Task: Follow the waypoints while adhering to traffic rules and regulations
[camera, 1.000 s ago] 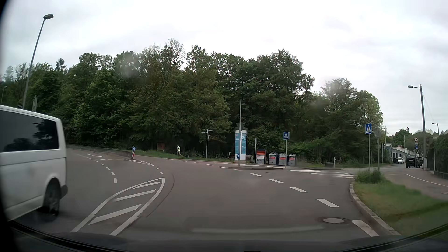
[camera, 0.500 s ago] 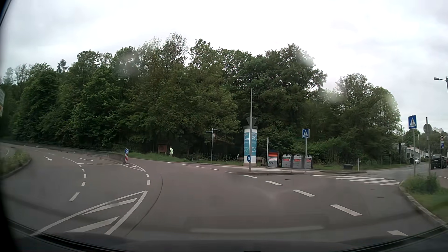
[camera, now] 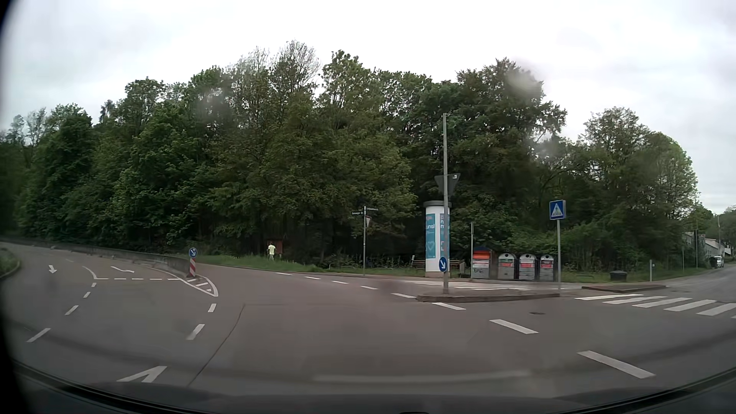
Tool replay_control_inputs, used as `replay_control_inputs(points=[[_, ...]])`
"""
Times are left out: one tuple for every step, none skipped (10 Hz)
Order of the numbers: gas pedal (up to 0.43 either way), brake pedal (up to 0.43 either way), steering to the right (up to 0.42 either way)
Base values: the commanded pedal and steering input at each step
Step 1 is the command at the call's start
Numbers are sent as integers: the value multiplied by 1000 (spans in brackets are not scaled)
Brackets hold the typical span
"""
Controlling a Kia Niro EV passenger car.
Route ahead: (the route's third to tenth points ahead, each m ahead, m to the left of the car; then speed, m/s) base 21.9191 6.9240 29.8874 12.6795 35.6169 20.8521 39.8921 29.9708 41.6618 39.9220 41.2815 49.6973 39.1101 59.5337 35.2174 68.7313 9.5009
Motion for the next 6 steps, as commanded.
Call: replay_control_inputs(points=[[268,0,-88],[260,0,-98],[240,0,-107],[228,0,-112],[228,0,-114],[228,0,-114]])
